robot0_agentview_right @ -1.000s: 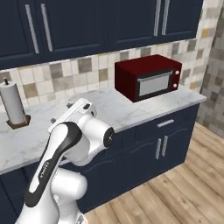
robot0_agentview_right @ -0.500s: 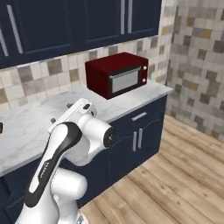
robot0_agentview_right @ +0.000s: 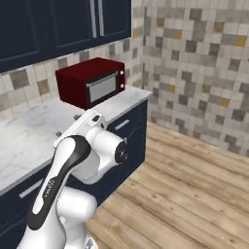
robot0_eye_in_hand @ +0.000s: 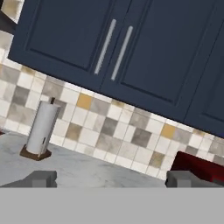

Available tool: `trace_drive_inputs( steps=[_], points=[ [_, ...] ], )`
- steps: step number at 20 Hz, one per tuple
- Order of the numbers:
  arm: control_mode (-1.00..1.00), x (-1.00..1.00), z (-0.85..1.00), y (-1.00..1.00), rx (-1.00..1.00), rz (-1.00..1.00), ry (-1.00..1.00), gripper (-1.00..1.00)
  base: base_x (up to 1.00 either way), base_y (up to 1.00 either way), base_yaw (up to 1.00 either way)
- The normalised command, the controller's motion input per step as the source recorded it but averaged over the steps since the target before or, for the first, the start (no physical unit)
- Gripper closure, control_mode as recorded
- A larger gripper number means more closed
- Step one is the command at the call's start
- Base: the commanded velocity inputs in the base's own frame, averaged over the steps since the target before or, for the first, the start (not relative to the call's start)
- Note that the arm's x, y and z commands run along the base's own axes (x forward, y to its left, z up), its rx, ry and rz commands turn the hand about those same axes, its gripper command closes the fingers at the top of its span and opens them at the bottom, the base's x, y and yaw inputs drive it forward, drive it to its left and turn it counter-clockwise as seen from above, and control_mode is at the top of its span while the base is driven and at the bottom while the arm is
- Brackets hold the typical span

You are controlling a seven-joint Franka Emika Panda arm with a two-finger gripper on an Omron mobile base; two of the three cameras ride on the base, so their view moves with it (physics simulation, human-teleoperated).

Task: Four empty soda cans are scattered around the kitchen. Gather all the cans and cluster them next to the stove for recycling.

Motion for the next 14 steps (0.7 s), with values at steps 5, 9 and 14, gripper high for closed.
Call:
trace_drive_inputs(
  steps=[5, 9, 14],
  points=[
    [1.0, 0.0, 0.0, 0.0, 0.0, 0.0, 0.0, -1.0, 0.1, 0.03, -0.49],
    [1.0, 0.0, 0.0, 0.0, 0.0, 0.0, 0.0, -1.0, 0.09, 0.09, -0.5],
    [1.0, 0.0, 0.0, 0.0, 0.0, 0.0, 0.0, -1.0, 0.09, 0.09, -0.5]
  ],
)
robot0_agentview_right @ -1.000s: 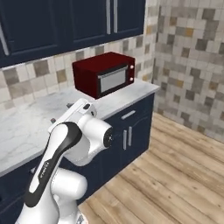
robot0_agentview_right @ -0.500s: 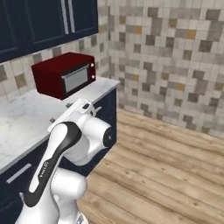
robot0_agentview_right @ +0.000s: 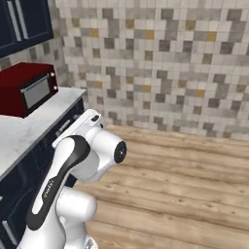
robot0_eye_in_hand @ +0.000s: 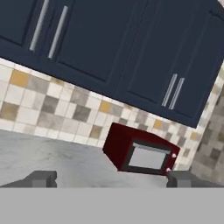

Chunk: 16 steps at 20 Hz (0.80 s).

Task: Four empty soda cans are scattered around the kitchen. Gather all the cans and cluster them next to the stove for recycling.

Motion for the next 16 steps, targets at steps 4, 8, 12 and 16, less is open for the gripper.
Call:
trace_drive_inputs(
  steps=[4, 8, 12, 16],
  points=[
    [1.0, 0.0, 0.0, 0.0, 0.0, 0.0, 0.0, -1.0, 0.08, 0.09, -0.5],
    [1.0, 0.0, 0.0, 0.0, 0.0, 0.0, 0.0, -1.0, 0.08, 0.09, -0.5],
    [1.0, 0.0, 0.0, 0.0, 0.0, 0.0, 0.0, -1.0, 0.08, 0.08, -0.5],
    [1.0, 0.0, 0.0, 0.0, 0.0, 0.0, 0.0, -1.0, 0.09, 0.02, -0.5]
  ],
)
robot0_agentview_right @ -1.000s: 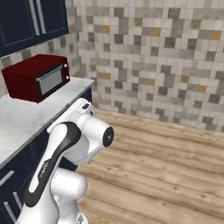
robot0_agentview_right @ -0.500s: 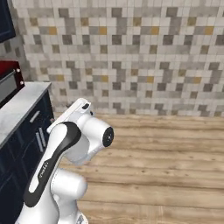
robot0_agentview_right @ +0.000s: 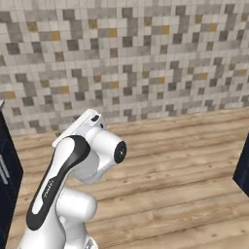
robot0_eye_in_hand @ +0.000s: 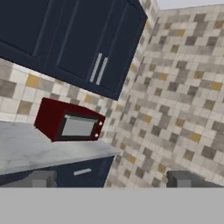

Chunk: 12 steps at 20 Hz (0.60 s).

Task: Four empty soda cans are scattered around the kitchen. Gather all the cans and cluster them next to the stove for recycling.

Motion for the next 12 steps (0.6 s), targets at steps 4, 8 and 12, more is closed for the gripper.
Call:
trace_drive_inputs(
  steps=[4, 8, 12],
  points=[
    [1.0, 0.0, 0.0, 0.0, 0.0, 0.0, 0.0, -1.0, 0.23, 0.0, -0.44],
    [1.0, 0.0, 0.0, 0.0, 0.0, 0.0, 0.0, -1.0, 0.69, -0.01, -0.26],
    [1.0, 0.0, 0.0, 0.0, 0.0, 0.0, 0.0, -1.0, 0.89, 0.0, -0.2]
  ],
)
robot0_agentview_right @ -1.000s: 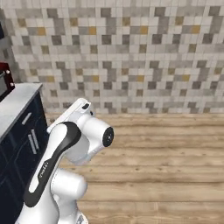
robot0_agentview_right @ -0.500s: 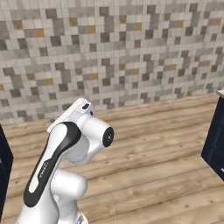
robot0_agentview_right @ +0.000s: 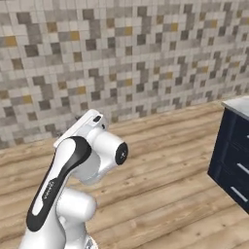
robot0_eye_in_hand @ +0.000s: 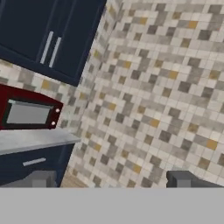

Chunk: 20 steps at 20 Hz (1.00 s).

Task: Four empty soda cans are scattered around the kitchen. Gather all the cans and cluster them next to the stove for recycling.

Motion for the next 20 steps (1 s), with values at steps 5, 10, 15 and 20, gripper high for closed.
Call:
trace_drive_inputs(
  steps=[5, 10, 15, 20],
  points=[
    [1.0, 0.0, 0.0, 0.0, 0.0, 0.0, 0.0, -1.0, 0.95, -0.07, -0.17],
    [1.0, 0.0, 0.0, 0.0, 0.0, 0.0, 0.0, -1.0, 0.21, -0.48, -0.21],
    [1.0, 0.0, 0.0, 0.0, 0.0, 0.0, 0.0, -1.0, 0.22, -0.47, -0.3],
    [1.0, 0.0, 0.0, 0.0, 0.0, 0.0, 0.0, -1.0, 0.3, -0.5, -0.28]
  ],
)
